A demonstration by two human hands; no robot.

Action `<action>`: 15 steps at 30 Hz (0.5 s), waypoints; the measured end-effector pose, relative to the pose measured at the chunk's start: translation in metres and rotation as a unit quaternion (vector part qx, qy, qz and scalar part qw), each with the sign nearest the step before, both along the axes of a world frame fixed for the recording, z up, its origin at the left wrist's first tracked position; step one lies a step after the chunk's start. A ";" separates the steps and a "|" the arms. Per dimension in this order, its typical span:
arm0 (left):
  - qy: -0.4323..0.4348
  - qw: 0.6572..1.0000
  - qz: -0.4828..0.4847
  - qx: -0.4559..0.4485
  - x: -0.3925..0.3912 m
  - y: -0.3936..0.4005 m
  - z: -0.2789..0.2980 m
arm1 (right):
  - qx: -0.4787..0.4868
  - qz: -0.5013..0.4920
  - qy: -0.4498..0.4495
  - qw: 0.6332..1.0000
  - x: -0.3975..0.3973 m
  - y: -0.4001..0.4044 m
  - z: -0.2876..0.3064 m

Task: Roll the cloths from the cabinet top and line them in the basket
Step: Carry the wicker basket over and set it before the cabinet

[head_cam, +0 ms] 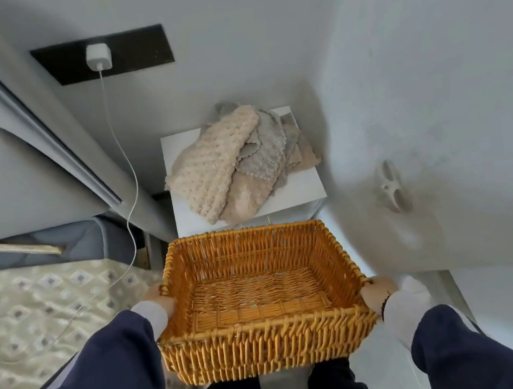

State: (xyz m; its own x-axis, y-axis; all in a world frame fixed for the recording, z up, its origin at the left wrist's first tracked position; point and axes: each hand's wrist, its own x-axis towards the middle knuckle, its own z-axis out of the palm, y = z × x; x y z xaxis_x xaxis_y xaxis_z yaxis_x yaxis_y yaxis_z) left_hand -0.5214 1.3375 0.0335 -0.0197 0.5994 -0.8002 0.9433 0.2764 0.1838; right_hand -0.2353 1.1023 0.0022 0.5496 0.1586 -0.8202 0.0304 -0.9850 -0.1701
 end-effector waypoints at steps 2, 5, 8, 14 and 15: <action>0.004 1.000 0.010 -0.008 -0.006 0.003 -0.033 | -0.012 0.010 0.004 1.000 0.003 0.004 -0.017; 0.006 1.000 0.027 -0.008 -0.017 -0.001 -0.094 | -0.017 0.004 0.002 1.000 0.009 0.005 -0.054; 0.004 0.999 0.032 -0.025 -0.025 -0.006 -0.177 | -0.017 0.006 -0.004 1.000 0.011 0.005 -0.111; -0.012 0.999 0.039 -0.016 -0.021 -0.015 -0.222 | -0.043 0.021 -0.008 0.999 0.019 -0.001 -0.149; -0.019 0.999 0.043 -0.020 -0.015 -0.015 -0.223 | -0.049 0.027 -0.005 0.998 0.019 0.002 -0.158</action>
